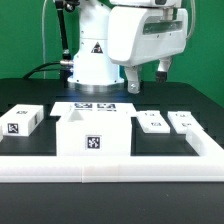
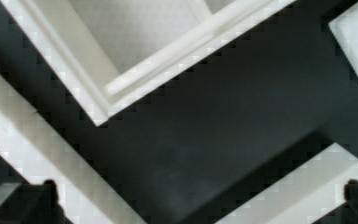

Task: Assemble cabinet

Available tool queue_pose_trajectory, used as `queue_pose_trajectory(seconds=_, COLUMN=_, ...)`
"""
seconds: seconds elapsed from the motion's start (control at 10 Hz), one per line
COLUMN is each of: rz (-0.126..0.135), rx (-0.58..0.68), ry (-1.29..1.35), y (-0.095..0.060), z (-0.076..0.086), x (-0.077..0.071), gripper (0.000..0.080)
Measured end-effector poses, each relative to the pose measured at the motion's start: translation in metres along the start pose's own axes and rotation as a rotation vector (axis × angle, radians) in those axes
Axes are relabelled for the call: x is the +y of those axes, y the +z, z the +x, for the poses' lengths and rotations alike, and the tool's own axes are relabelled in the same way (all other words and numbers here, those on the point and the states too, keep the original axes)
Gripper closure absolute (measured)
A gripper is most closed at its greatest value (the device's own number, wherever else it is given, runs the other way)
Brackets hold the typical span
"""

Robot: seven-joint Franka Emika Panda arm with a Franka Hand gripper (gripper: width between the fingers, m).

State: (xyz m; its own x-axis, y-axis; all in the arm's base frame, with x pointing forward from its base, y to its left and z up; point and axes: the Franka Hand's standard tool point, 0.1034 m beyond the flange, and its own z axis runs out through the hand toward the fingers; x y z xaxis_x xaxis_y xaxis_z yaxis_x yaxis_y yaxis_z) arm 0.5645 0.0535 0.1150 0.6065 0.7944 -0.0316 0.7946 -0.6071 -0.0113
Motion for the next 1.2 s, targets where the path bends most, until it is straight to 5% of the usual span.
queue_pose_trajectory(seconds=0.7, rz=-0.001, rx=0.000, ry=-0.002, y=0.001, z=0.000, x=0.000, gripper=0.0002)
queue_pose_trajectory(seconds=0.9, rz=-0.033, rx=0.024, ry=-0.175, y=0.010, z=-0.013, x=-0.012, gripper=0.0002)
queue_pose_trajectory(seconds=1.2, rz=-0.005, rx=0.004, ry=-0.323, y=0.021, z=-0.040, x=-0.016, gripper=0.0002)
